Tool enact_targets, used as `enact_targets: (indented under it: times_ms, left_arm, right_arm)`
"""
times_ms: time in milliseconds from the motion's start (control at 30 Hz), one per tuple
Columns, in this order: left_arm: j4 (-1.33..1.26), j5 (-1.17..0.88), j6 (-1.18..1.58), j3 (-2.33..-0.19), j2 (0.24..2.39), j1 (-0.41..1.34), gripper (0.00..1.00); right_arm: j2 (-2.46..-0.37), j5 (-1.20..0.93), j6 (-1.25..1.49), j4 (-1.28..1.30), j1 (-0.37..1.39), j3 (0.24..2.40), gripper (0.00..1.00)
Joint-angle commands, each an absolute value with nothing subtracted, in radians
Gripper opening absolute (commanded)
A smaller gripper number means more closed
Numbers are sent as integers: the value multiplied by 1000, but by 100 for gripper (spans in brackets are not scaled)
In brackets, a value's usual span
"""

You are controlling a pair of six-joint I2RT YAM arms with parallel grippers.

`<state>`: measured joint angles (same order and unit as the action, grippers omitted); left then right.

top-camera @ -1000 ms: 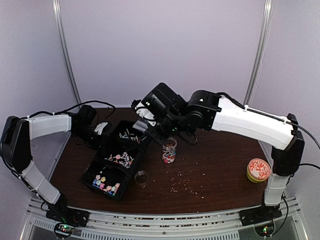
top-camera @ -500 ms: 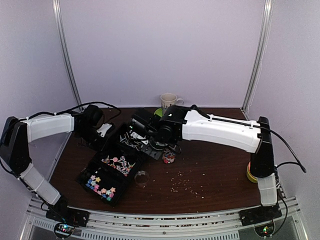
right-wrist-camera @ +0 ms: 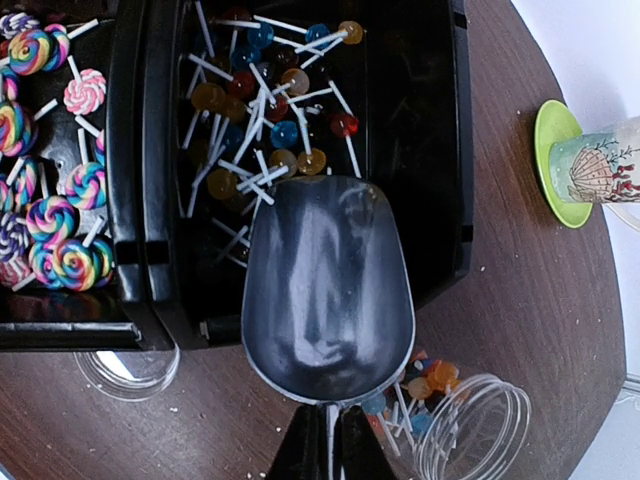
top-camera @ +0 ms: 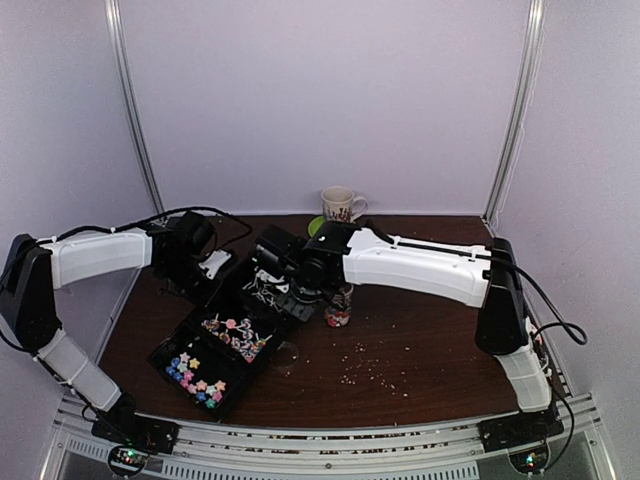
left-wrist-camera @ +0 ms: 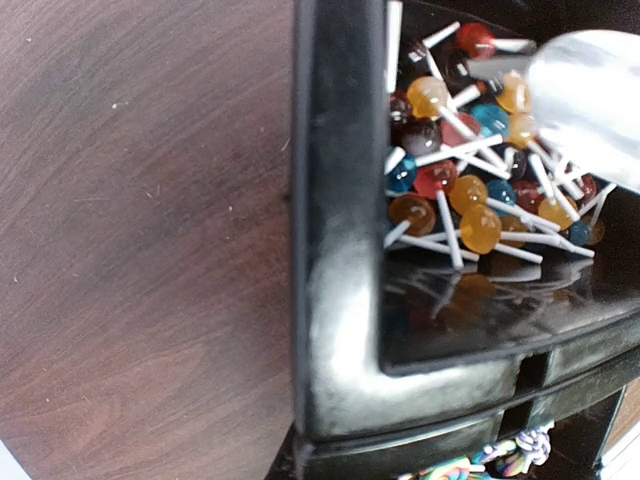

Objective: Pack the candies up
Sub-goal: Scoop the fake candies from the empty pocket of the box.

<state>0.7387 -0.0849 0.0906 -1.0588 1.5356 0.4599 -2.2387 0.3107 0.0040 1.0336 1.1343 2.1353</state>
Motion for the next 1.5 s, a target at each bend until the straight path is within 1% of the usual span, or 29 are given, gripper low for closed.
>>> enact_targets:
  times_ms: [0,200,500,667,933,1133,1467]
  left_arm:
    - [662,-148,97,-1118,1467,462,0]
    - [650,-163,97,-1115,1455,462,0]
    - [644,-172,100,-1112,1451,462,0]
    - [644,-168,102,-1112,1447,459,0]
    - [652,-139,139,-1112,1463,407,0]
    - [653,-137,143,-1114,1467,401,0]
    - [653,-125,143,-1109,1468,400,0]
  right_arm:
    - [-2302,268,-11,1006,1122,2173,0]
    - [-2337,238,-26,882,1121,2149,0]
    - [-2265,195,-15,528,1120,1953,0]
    - [-2253,182,-3,432,1121,1889,0]
    - [-2092,188,-3,183,1119,1631,0]
    - [-1952,194,-15,-17,1113,1449,0]
    - [-1853,234,-15,-161,1107,1336,0]
